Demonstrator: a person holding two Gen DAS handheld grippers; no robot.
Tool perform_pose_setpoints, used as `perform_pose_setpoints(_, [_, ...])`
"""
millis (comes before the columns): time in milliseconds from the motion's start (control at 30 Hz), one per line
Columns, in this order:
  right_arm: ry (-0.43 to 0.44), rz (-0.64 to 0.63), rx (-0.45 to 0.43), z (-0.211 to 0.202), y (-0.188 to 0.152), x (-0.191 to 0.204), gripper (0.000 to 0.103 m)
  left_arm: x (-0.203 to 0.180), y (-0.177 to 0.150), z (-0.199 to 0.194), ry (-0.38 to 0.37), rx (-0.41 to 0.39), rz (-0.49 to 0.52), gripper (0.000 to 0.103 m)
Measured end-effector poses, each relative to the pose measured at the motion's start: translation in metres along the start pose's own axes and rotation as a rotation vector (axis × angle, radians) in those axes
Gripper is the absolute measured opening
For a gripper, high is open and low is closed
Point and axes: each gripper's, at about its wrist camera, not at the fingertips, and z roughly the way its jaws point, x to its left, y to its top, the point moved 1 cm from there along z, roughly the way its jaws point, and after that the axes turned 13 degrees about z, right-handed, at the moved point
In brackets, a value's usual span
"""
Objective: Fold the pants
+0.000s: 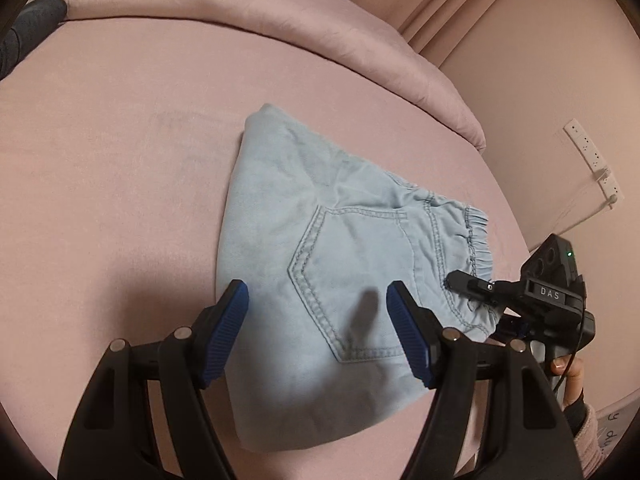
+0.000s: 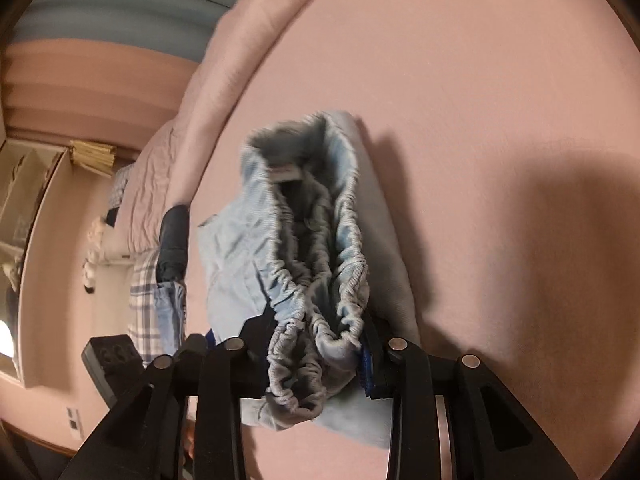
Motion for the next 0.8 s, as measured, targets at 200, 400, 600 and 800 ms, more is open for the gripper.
perform_pose_setpoints(200, [-0.083,-0.059,-0.052,-0.053,0.006,-0.002,0.057,0.007,0.022,-0.027,0.013,-0.074,0.001,0.072])
perform_pose_setpoints(400, [-0.11,-0.297,-0.229,-0.089,-0.015,0.038,0.053,0.003,0.062,-0.011,-0.093,-0.076,0.025,0.072])
perform_pose_setpoints(600, [-0.092,-0.56,-0.129,-0.051,-0.048,0.076,0.038,0.027,0.092,0.067,-0.144,0.088,-0.095,0.066])
perform_pose_setpoints(800, [-0.131,-0.372,-0.038,-0.028,-0.031,0.001,0.0,0.058,0.089,0.084,-0.198,0.096,-0.206,0.045])
